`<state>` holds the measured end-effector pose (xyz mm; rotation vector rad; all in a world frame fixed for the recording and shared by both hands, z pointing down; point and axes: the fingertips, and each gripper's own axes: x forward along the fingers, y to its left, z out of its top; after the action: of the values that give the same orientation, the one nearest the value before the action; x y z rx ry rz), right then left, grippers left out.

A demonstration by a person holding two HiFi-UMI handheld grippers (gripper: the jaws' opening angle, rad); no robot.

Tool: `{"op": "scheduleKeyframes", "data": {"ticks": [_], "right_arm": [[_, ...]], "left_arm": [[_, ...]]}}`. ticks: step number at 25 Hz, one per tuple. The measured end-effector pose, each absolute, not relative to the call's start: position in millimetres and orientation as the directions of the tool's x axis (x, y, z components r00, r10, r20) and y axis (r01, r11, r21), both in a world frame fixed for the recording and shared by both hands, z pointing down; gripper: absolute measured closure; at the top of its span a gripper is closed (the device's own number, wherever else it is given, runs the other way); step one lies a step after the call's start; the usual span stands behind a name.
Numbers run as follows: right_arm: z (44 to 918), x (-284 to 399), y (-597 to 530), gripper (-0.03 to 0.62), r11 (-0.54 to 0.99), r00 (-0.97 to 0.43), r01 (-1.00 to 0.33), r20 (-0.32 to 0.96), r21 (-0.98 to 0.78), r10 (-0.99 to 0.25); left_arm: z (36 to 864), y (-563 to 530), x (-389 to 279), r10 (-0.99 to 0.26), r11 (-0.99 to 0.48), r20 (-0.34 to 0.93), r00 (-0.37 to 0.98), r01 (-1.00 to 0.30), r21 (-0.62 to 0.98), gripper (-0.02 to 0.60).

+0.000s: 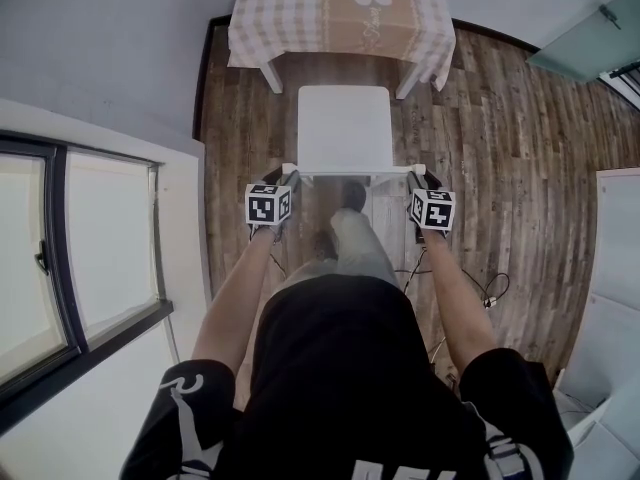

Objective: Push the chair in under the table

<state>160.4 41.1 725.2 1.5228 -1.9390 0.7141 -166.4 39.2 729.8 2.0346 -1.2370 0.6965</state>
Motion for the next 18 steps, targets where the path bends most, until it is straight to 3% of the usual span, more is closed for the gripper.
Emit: {"op": "scheduleKeyframes", "data": {"ticks": [18], "right_arm": [[726,156,22,0.448,0.225,-0.205,-0.972,0.712,-0.068,-0.671]], "left_arm": [[730,18,-168,-0.531,-0.336,0.739,0.414,-0.904,0.264,0.419]]}}
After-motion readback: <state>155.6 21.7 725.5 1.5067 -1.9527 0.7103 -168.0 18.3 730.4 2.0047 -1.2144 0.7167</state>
